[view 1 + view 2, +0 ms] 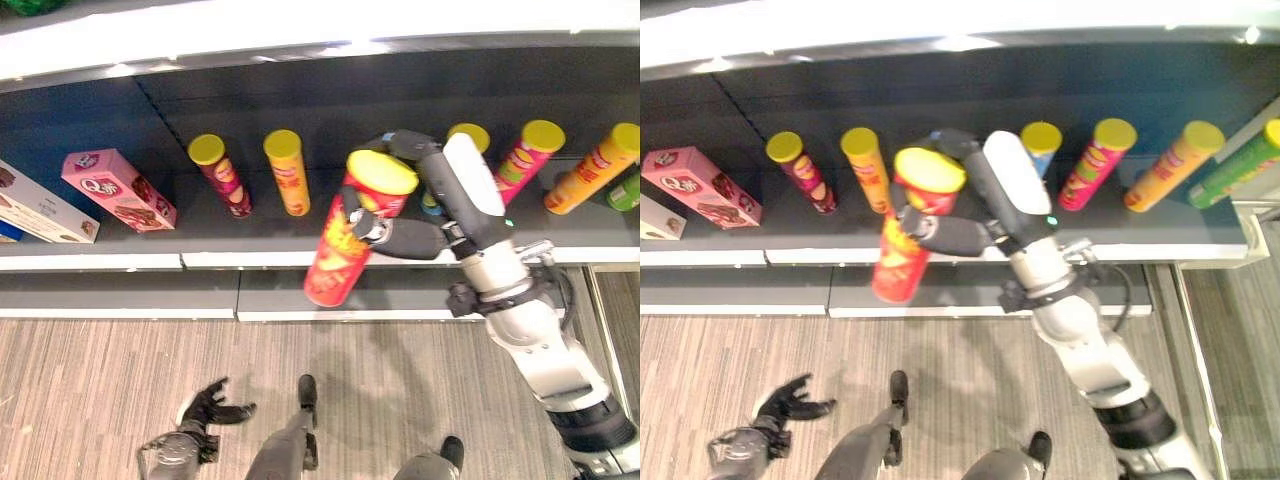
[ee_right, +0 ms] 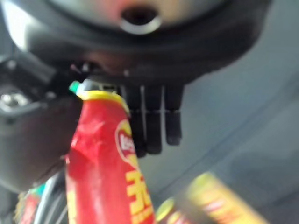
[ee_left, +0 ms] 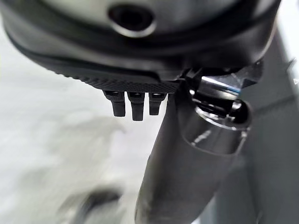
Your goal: Put the goods on the table back onto the shelves and tidy them up.
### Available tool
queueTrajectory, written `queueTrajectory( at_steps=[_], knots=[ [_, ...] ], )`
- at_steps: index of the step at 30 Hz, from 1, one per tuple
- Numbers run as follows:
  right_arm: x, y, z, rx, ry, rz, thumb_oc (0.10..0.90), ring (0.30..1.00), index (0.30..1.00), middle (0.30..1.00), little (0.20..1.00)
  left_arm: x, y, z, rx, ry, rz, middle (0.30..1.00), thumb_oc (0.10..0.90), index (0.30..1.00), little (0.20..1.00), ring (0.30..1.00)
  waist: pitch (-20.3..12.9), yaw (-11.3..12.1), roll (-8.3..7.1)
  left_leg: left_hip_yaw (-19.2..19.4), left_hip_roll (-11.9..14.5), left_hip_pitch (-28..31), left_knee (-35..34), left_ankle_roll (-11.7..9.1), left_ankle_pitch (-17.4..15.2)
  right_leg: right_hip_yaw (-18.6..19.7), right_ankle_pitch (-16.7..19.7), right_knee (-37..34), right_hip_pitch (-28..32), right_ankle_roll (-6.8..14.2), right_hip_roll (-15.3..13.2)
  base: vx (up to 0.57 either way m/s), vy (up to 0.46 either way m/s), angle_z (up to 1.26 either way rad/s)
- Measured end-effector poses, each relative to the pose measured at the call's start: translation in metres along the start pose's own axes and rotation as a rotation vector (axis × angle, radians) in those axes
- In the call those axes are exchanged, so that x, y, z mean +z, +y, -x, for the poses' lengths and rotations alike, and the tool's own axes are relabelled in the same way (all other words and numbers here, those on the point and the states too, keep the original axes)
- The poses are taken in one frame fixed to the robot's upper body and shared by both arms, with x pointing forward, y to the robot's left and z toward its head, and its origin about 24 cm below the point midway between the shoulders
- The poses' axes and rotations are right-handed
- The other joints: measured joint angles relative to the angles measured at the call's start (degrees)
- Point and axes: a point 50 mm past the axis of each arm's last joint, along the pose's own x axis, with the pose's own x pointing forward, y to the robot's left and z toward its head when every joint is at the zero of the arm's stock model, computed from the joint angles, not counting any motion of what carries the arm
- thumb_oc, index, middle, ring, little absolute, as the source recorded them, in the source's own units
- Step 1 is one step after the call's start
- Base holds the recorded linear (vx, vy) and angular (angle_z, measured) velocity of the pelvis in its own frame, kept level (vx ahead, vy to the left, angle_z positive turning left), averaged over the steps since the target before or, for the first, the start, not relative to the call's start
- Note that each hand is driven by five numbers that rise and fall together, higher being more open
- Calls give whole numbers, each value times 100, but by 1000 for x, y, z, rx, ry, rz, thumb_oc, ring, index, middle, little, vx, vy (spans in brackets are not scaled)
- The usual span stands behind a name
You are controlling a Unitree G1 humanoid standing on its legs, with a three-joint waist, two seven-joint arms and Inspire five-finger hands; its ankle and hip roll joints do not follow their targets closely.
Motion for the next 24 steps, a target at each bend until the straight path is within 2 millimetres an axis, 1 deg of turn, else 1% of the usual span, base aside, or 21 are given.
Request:
queueTrajectory(
  at_steps=[1,2,3,4,5,6,7,8,9,10,11,12,13,14,15,16,18,21,22,24],
  knots=[
    [-1,-2,1,21,-5,34,400,300,300,300,300,3,3,-1,16,-6,6,900,800,900,900,900,15,-37,27,-71,-56,61,-51,-5,3,163,-291,-23,-108,41,443,12,-63,31],
    [-4,-7,2,40,0,82,400,300,300,300,300,3,0,-1,6,-6,5,900,800,900,900,900,52,-36,95,-182,-115,113,-50,-207,-59,185,-349,-439,-127,-145,1034,56,-92,69],
    [-7,-11,2,30,11,103,400,300,300,300,300,8,-6,-3,-13,-18,-12,900,800,900,900,900,190,-72,-1,-301,-161,-77,344,-1763,-348,339,-133,-1072,-115,-701,1490,66,-130,104],
    [-8,-12,0,13,16,97,400,300,300,300,300,11,1,-3,-12,-33,-41,900,800,900,900,900,298,-192,-494,-296,-357,-546,1268,-814,-845,602,380,-1507,-103,-1085,1172,44,-108,108],
    [-9,-14,0,12,19,108,400,300,300,300,300,9,-1,-1,-26,-33,-32,900,800,900,900,900,294,-173,-655,-350,-65,-577,1419,-129,-894,725,604,-1501,-84,-740,884,32,-131,78],
    [-10,-18,0,24,18,138,400,300,300,300,300,3,-10,1,-41,-14,-12,900,800,900,900,900,269,-159,-424,-275,476,-452,1117,-566,-540,660,397,-1482,17,-205,1058,8,-106,47],
    [-10,-20,0,0,20,145,400,300,300,300,300,1,-34,2,-90,-1,28,900,800,900,900,900,395,-32,-269,-180,348,-358,750,-565,-416,583,321,-1604,-5,-132,1009,22,-176,23],
    [-10,-20,0,3,18,146,400,300,300,300,300,0,-36,3,-99,2,28,900,800,900,900,900,400,-8,-261,-167,342,-340,684,-567,-394,587,334,-1643,6,-142,1015,17,-129,23],
    [-9,-19,-1,18,7,148,400,300,300,300,300,-11,-41,7,-112,30,29,900,800,900,900,900,398,67,-266,-124,226,-275,503,-414,-266,576,380,-1936,138,-180,958,13,-106,4],
    [-9,-18,-1,20,8,149,400,300,300,300,300,-16,-41,9,-109,51,29,900,800,900,900,900,399,84,-265,-135,169,-259,464,-412,-266,529,458,-2152,263,-241,961,-3,-76,13],
    [-9,-18,0,20,8,149,400,300,300,300,300,-21,-39,11,-105,69,25,900,800,900,900,900,395,96,-274,-150,104,-211,396,-391,-247,440,632,-2334,434,-272,958,6,-94,8],
    [-9,-18,-1,20,9,149,400,300,300,300,300,-23,-38,12,-102,76,22,900,800,900,900,900,399,153,-279,-124,83,-134,344,-389,-246,392,690,-2432,541,-244,961,17,-80,3],
    [-10,-18,0,22,12,149,400,300,300,300,300,-24,-37,12,-100,79,22,900,800,900,900,900,412,150,-245,-140,106,-69,296,-395,-239,373,676,-2446,592,-223,997,26,-59,-8],
    [-11,-17,0,26,17,152,400,300,300,300,300,-26,-36,13,-96,84,23,900,800,900,900,900,436,131,-203,-148,191,96,168,-430,-211,333,664,-2418,697,-215,1096,46,-72,-13],
    [-11,-17,1,27,18,164,400,300,300,300,300,-28,-36,15,-100,83,23,900,800,900,900,900,441,77,-192,-147,312,307,-9,-497,-156,302,652,-2419,809,-223,1233,44,-59,-12],
    [-12,-18,2,26,24,169,400,300,300,300,300,-28,-38,15,-107,79,23,900,800,900,900,900,441,34,-194,-151,346,404,-53,-509,-149,298,587,-2420,887,-273,1266,37,-39,-9],
    [-12,-18,3,25,25,185,400,300,300,300,300,-26,-42,16,-117,70,31,900,800,900,900,900,439,-41,-186,-144,398,461,-54,-513,-152,298,543,-2420,936,-303,1318,17,-11,-6],
    [-14,-16,5,32,34,188,400,300,300,300,300,-24,-44,16,-120,62,34,900,800,900,900,900,432,-162,-160,-142,479,465,-55,-545,-134,297,518,-2420,931,-344,1395,26,-5,-6],
    [-14,-16,6,34,35,192,400,300,300,300,300,-24,-45,16,-122,63,35,900,800,900,900,900,427,-215,-120,-141,501,471,-55,-558,-125,298,514,-2420,933,-356,1415,20,2,-3],
    [-15,-16,7,38,41,198,400,300,300,300,300,-24,-47,16,-126,63,40,900,800,900,900,900,403,-228,-52,-134,499,470,-55,-561,-123,302,522,-2420,929,-367,1412,0,0,0]
  ],
)
